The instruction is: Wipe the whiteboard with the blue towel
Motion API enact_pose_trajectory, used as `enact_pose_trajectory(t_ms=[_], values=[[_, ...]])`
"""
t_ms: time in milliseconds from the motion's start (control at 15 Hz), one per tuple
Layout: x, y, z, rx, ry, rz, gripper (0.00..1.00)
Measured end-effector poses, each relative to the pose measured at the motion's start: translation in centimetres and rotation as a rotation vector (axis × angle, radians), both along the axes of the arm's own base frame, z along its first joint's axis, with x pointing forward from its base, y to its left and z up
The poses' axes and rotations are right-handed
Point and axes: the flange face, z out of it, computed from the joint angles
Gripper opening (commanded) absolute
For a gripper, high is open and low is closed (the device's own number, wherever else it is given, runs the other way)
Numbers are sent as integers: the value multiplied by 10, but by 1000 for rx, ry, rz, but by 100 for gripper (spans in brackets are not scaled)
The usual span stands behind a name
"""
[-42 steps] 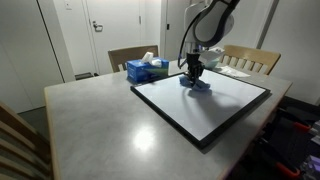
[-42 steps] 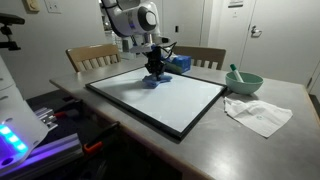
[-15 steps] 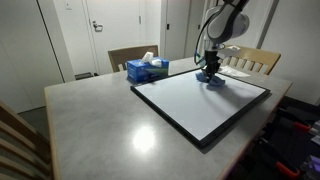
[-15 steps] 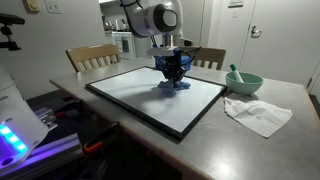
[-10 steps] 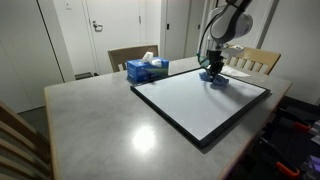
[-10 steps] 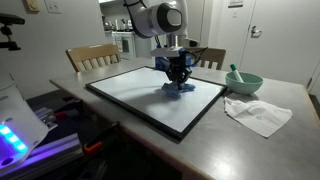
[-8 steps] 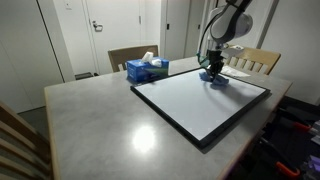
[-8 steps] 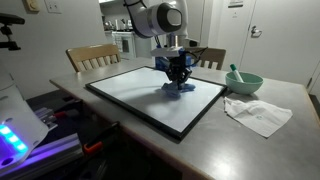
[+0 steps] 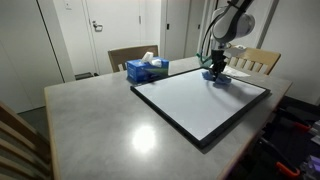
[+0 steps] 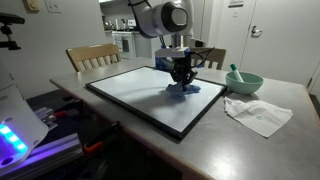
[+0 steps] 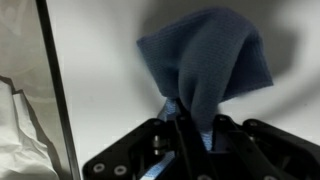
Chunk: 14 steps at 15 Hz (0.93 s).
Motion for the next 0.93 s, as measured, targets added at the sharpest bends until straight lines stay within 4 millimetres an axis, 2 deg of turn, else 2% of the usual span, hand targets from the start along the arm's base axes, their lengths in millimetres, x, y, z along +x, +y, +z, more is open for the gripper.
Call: enact_pose_trajectory(t_ms=[400,933], values=[[-5,-41,0,28,-7,22,4],[-9,-64,1,81,-25,47,4]])
